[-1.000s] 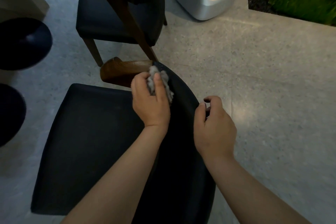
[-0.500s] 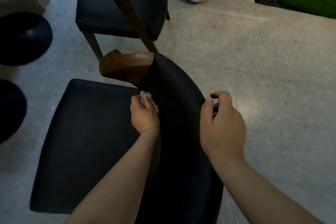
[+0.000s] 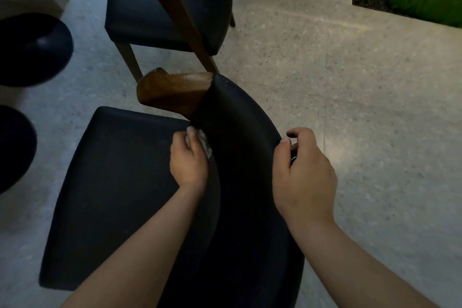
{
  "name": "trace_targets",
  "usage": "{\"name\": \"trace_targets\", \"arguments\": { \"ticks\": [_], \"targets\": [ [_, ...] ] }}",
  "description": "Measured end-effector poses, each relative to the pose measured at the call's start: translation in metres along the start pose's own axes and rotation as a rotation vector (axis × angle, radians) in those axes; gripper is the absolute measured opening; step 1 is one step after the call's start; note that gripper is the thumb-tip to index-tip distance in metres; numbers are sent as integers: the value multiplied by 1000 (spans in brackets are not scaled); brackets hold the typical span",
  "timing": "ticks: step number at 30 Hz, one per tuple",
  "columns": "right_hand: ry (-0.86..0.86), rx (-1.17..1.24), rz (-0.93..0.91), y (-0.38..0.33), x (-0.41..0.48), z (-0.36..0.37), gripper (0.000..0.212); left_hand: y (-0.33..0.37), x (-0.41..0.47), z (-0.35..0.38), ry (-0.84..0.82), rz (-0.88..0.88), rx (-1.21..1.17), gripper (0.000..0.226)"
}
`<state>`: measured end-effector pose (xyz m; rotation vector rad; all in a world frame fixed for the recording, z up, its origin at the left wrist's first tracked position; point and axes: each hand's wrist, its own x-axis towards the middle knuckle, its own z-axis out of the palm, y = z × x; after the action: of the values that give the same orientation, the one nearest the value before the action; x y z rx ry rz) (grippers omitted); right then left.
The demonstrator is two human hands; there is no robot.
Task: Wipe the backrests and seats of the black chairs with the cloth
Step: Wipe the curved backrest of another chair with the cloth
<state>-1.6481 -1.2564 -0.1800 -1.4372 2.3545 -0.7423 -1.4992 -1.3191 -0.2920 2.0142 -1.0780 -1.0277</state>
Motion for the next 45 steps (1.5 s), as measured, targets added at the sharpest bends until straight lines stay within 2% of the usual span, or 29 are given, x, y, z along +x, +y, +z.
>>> {"name": "trace_targets", "arguments": {
  "ticks": [4, 6, 9, 12, 15, 25, 30, 33, 36, 39, 45],
  "targets": [
    [4, -12, 0, 0, -1, 1, 43, 67, -19, -18, 41, 331, -215, 17],
    [0, -24, 11, -1, -1, 1, 38, 100, -23, -19, 40, 484, -218, 19],
    [-12, -35, 23, -3, -1, -1, 35, 127, -20, -14, 19, 654, -8, 21],
    [-22, -49, 29, -4, 0, -2, 37, 131, -13, -7, 28, 743, 249, 24],
    [-27, -58, 32, -4, 0, -1, 40, 134, 1, -10, 52, 738, 321, 21],
    [-28, -56, 39, -3, 0, -2, 40, 115, 5, -1, 200, 382, -88, 23],
    [-29, -63, 36, -2, 0, -2, 40, 91, 2, -9, 205, 246, -96, 24],
    [-36, -56, 38, -2, 0, -2, 39, 85, -5, -17, 209, 292, -92, 25],
    [-38, -56, 40, -3, 0, -2, 39, 107, -10, -18, 181, 434, -146, 22],
    [-37, -48, 41, -4, 0, -2, 40, 121, -10, -7, 111, 594, -40, 23],
    [-43, -38, 36, -5, 0, -3, 40, 115, -4, 5, 166, 566, 15, 27]
  ]
}}
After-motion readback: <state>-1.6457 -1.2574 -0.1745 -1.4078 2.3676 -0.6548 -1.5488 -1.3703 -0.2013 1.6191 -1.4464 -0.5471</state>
